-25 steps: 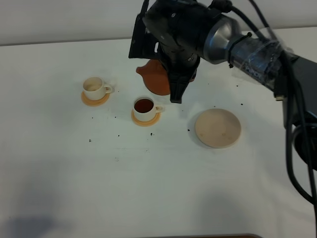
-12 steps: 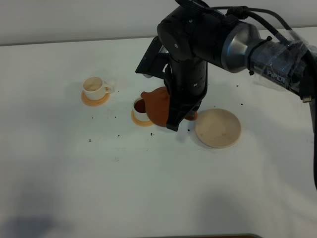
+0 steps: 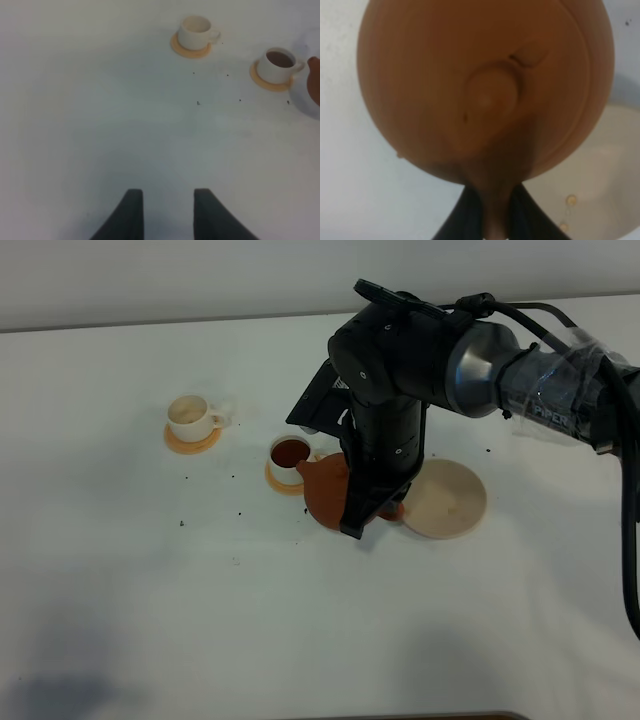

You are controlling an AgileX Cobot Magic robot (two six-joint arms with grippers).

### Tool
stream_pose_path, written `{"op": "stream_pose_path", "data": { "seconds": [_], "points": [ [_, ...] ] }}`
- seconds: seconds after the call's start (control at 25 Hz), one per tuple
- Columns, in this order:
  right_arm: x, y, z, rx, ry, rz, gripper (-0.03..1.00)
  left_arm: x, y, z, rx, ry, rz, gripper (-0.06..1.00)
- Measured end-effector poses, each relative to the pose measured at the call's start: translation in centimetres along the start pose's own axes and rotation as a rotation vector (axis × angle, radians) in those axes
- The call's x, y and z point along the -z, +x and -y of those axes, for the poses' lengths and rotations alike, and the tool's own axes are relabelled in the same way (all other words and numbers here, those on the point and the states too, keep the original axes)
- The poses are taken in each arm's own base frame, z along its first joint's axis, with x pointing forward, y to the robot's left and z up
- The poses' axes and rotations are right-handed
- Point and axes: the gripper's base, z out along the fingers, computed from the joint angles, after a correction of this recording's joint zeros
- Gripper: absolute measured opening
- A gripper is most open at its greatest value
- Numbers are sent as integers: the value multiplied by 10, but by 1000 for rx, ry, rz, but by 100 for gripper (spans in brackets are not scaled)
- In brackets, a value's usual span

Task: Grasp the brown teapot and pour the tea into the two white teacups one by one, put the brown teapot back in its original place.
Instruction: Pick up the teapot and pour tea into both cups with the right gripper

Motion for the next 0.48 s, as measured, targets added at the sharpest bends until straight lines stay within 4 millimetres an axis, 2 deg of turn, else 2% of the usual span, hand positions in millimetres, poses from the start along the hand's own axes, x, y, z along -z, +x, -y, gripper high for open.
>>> {"op": "stream_pose_path", "data": {
  "seconds": [0.16, 0.48],
  "points": [
    [7, -4, 4, 14, 24, 25, 9, 0, 0, 0, 0, 0, 0, 25],
    [61, -35, 11, 127, 233, 155, 9, 0, 0, 0, -1, 0, 0, 25]
  ]
}}
